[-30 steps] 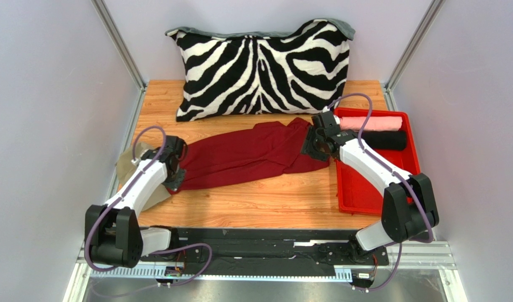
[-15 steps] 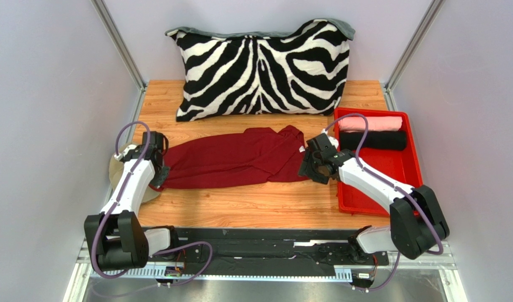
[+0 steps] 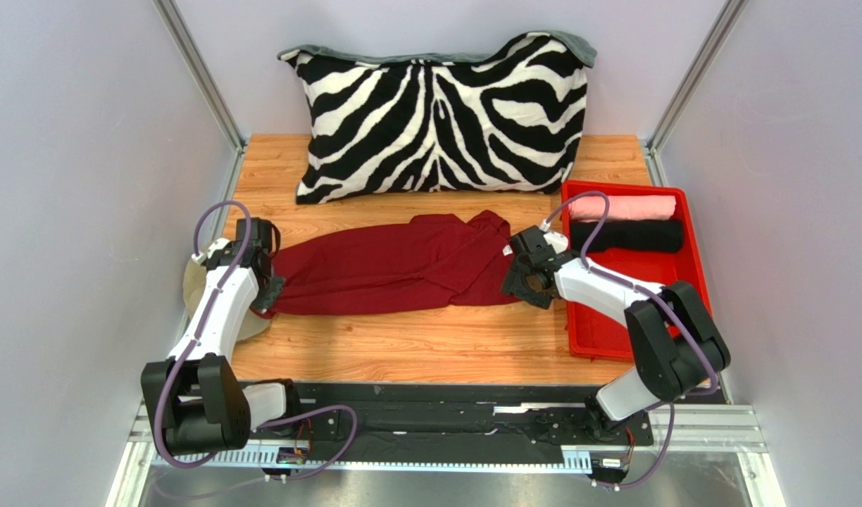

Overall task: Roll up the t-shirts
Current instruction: Flatten out the T-shirt at the center of the board.

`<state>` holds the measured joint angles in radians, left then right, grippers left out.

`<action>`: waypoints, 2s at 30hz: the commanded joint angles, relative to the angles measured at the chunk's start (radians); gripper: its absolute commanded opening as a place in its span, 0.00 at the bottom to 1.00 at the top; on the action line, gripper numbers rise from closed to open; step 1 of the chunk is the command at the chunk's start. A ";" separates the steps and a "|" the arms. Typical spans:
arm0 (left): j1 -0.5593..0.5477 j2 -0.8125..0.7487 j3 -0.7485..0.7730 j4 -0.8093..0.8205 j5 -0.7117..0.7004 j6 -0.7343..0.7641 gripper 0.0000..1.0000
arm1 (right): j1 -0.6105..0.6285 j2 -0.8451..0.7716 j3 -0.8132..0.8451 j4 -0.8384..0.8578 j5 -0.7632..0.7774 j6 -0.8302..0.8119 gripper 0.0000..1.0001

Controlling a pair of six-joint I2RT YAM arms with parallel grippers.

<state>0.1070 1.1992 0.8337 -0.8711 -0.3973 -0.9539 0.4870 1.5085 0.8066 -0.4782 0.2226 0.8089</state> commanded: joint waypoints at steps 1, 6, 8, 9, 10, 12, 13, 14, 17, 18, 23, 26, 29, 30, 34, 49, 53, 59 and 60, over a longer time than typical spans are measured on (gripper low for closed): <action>0.014 -0.021 0.039 0.014 -0.006 0.035 0.00 | -0.005 0.032 0.081 0.067 0.047 0.007 0.55; 0.016 -0.041 0.090 -0.005 -0.012 0.082 0.00 | -0.008 -0.028 0.212 -0.025 0.098 -0.063 0.21; 0.014 -0.053 0.125 -0.008 -0.012 0.115 0.00 | -0.018 -0.053 0.313 -0.086 0.113 -0.106 0.14; 0.016 -0.058 0.137 -0.009 -0.011 0.128 0.00 | -0.019 -0.068 0.347 -0.121 0.118 -0.119 0.13; 0.014 -0.059 0.152 -0.012 -0.008 0.139 0.00 | -0.025 -0.074 0.415 -0.137 0.119 -0.131 0.11; 0.014 -0.062 0.194 -0.020 0.001 0.168 0.00 | -0.031 -0.091 0.485 -0.183 0.119 -0.155 0.08; 0.014 -0.066 0.209 -0.032 0.005 0.176 0.00 | -0.037 -0.094 0.514 -0.197 0.119 -0.163 0.07; 0.014 -0.069 0.238 -0.032 0.008 0.194 0.00 | -0.039 -0.100 0.569 -0.203 0.119 -0.166 0.03; 0.014 -0.084 0.281 -0.039 0.031 0.236 0.00 | -0.047 -0.126 0.655 -0.215 0.121 -0.185 0.00; 0.014 -0.089 0.291 -0.039 0.043 0.244 0.00 | -0.047 -0.131 0.678 -0.230 0.121 -0.188 0.00; 0.014 -0.116 0.337 -0.094 0.052 0.251 0.00 | -0.048 -0.134 0.831 -0.296 0.116 -0.215 0.00; 0.016 -0.161 0.366 -0.126 0.060 0.245 0.00 | -0.048 -0.148 0.920 -0.336 0.110 -0.226 0.00; 0.014 -0.225 0.415 -0.152 0.071 0.245 0.00 | -0.048 -0.171 0.996 -0.362 0.104 -0.238 0.00; 0.016 -0.258 0.430 -0.163 0.075 0.242 0.00 | -0.050 -0.174 1.019 -0.387 0.106 -0.241 0.00; 0.014 -0.332 0.521 -0.177 0.078 0.239 0.00 | -0.050 -0.200 1.128 -0.424 0.100 -0.257 0.00; 0.013 0.028 0.893 0.083 0.236 0.178 0.00 | -0.151 0.022 1.318 -0.214 0.037 -0.307 0.00; 0.014 0.248 1.169 0.054 0.265 0.179 0.00 | -0.183 0.146 1.552 -0.214 0.020 -0.304 0.00; 0.028 0.375 1.519 -0.058 0.305 0.202 0.00 | -0.186 0.130 1.663 -0.172 0.034 -0.280 0.00; 0.031 0.363 1.506 -0.063 0.308 0.202 0.00 | -0.186 0.077 1.575 -0.160 0.026 -0.272 0.00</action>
<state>0.1169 1.6073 2.2520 -0.9024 -0.1181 -0.7631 0.3050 1.7248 2.4256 -0.7685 0.2504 0.5262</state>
